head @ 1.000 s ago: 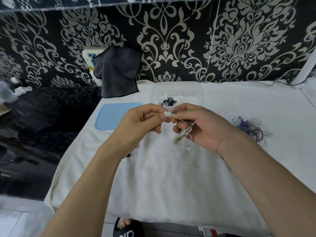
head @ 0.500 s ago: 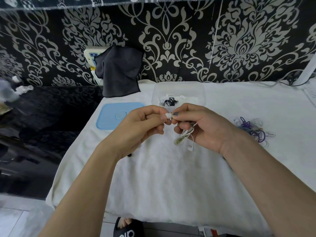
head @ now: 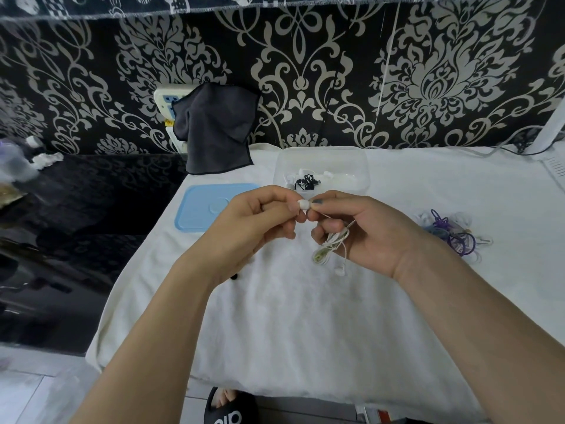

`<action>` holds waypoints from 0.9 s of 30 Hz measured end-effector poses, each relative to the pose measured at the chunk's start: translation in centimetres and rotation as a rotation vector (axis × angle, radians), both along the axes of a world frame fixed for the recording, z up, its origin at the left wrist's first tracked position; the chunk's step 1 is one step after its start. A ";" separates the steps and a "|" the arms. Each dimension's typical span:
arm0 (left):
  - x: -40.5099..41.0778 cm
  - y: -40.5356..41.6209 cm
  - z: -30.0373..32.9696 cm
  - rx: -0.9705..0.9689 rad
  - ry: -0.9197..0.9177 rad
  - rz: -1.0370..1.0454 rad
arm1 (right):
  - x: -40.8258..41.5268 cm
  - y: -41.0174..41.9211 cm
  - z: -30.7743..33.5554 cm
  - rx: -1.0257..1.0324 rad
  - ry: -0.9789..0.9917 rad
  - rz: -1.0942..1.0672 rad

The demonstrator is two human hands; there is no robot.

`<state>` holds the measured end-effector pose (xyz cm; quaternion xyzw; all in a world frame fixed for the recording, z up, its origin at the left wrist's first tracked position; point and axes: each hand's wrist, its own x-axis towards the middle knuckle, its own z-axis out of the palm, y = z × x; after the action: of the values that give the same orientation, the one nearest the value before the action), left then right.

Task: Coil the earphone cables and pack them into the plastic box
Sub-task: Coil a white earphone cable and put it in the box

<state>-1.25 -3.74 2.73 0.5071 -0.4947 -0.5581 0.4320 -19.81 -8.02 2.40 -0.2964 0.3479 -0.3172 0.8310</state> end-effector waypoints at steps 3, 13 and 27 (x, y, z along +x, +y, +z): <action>-0.1 -0.1 -0.1 0.001 0.022 0.022 | 0.1 -0.1 -0.2 0.071 -0.019 -0.036; -2.4 -0.1 -2.3 0.467 -0.004 -0.026 | 0.4 -0.8 -0.6 0.233 -0.292 -0.305; -3.3 -0.1 -1.9 0.388 0.017 -0.202 | -0.2 -1.4 -1.5 0.181 -0.105 -0.511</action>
<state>-4.58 -3.86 0.86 0.5238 -0.4227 -0.6876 0.2723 -20.02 -9.41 0.92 -0.1067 0.3948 -0.4989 0.7641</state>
